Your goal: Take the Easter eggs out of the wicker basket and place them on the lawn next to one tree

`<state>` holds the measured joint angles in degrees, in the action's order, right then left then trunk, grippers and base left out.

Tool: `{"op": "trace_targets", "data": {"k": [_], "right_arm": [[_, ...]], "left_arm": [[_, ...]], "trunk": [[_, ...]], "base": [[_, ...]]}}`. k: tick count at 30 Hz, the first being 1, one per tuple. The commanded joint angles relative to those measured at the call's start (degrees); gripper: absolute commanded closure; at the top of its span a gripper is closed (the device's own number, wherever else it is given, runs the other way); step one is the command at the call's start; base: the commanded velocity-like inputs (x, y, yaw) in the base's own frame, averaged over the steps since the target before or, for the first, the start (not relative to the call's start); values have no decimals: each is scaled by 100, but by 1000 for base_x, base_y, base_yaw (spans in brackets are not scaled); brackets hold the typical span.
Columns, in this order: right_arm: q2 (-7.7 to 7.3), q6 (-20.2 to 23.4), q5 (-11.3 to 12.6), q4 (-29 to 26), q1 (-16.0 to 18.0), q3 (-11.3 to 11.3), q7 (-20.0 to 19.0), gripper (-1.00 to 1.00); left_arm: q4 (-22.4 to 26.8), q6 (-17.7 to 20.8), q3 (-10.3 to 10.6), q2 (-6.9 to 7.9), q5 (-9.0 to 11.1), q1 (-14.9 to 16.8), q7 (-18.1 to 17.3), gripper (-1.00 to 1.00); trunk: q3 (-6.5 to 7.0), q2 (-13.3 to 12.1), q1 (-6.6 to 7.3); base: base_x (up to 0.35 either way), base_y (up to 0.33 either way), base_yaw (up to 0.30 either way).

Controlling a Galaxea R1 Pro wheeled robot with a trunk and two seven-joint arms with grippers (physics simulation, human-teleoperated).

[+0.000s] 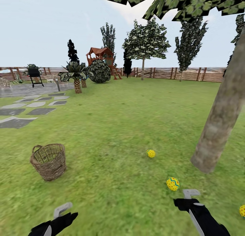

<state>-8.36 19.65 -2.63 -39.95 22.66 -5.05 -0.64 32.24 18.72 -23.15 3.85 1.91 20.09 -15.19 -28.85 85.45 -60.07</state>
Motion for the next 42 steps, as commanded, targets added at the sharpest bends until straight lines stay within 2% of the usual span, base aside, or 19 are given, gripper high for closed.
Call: {"op": "trace_targets", "data": {"k": [1,19,27,42], "right_arm": [[1,30,-26,-10,2,-5,-7,-100],[56,22,-35,131,2,-5,-7,-100],[62,22,-36,137,2,-8,-7,-100],[61,22,-43,137,2,-5,-7,-100]], "left_arm": [[11,52,-31,-5,20,3,-28,-100],[11,43,-39,2,28,3,-28,-100],[14,28,-44,2,28,3,-34,-100],[12,26,-56,2,10,3,1,-100]], "trunk": [[-6,4,2],[-6,4,2],[-6,4,2],[263,-598,332]], "base": [[-165,-292,1],[-220,-249,0],[-179,-121,0],[-6,-3,0]]}}
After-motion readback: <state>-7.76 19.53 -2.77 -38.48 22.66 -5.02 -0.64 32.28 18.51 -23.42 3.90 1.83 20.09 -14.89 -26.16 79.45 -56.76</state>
